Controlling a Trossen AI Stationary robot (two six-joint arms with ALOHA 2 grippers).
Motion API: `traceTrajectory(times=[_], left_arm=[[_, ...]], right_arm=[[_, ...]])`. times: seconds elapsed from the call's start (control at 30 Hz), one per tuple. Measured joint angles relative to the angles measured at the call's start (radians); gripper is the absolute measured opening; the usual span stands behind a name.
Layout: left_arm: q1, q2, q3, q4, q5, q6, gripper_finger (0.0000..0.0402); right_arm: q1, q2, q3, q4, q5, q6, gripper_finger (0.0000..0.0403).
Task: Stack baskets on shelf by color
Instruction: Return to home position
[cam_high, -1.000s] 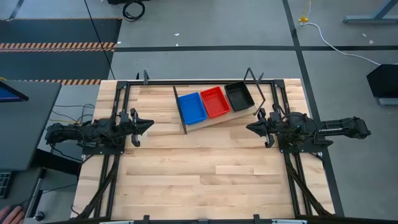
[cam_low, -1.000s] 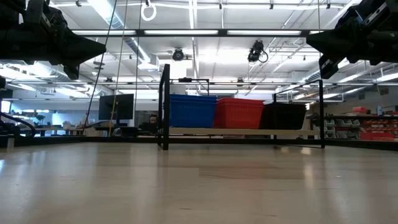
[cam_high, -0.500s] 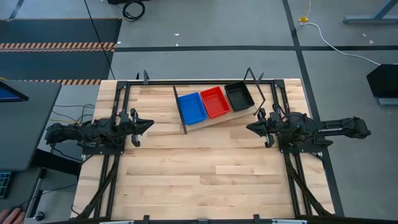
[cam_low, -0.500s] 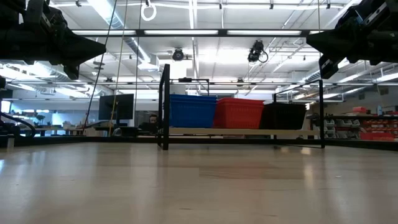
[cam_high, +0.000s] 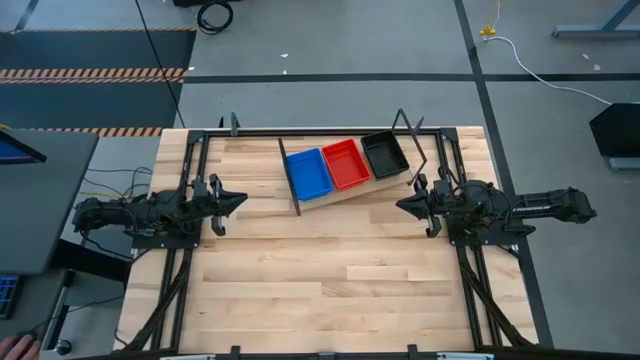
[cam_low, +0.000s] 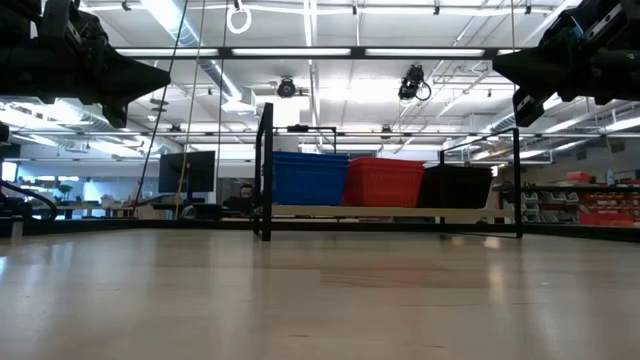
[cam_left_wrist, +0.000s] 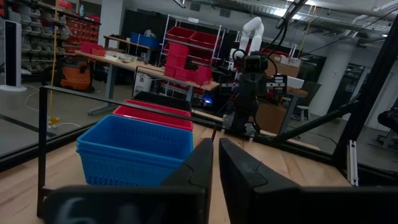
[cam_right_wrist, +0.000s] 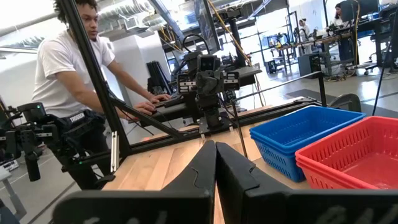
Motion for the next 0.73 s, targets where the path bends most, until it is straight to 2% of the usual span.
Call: traceTrajectory(times=[0.5, 0.73], left_arm=[[0.000, 0.000, 0.000, 0.000, 0.000, 0.000, 0.0028], [0.000, 0.000, 0.000, 0.000, 0.000, 0.000, 0.0039]], right_arm=[[0.000, 0.000, 0.000, 0.000, 0.000, 0.000, 0.0012], [0.000, 0.000, 0.000, 0.000, 0.000, 0.000, 0.0012]])
